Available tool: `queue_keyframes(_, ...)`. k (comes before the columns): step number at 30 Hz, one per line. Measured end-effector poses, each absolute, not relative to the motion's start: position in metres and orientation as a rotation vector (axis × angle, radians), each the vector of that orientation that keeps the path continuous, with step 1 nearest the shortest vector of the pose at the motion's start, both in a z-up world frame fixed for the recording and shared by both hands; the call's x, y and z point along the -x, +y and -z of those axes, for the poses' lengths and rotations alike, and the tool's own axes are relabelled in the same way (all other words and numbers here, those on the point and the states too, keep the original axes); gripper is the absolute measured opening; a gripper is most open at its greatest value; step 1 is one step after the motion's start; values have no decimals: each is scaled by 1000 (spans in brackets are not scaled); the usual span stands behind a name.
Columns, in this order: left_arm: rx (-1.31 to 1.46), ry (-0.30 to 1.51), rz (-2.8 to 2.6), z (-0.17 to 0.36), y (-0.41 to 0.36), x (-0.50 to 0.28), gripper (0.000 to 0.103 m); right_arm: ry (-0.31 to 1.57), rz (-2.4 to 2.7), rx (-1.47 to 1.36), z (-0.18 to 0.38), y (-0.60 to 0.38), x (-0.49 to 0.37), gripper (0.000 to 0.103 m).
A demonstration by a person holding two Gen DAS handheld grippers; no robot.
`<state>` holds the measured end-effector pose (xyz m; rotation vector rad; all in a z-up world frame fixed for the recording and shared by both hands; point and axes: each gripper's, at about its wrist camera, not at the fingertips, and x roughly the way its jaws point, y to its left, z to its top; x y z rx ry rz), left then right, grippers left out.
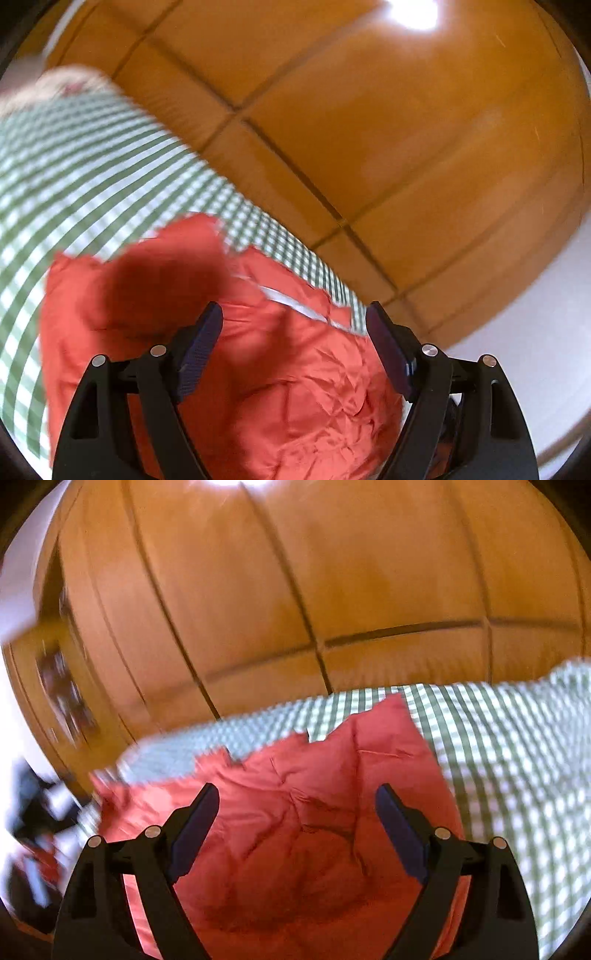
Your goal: Fold small clothes
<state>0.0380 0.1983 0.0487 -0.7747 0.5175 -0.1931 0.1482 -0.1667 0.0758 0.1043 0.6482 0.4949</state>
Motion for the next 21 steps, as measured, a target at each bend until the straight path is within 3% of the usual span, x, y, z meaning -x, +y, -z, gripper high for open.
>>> queue_keyframes(7,509,689,197,-27,144,-89,78,724,-419,106,-39,-130,-197,84)
queue_keyframes(14,433,817,115,28,162,-160,78,816,-377,-53,0,-142,-243,89)
queue_keyframes(21,400,779,173,48,163,-181,83,822,-394,-204,16,-155,-260,93)
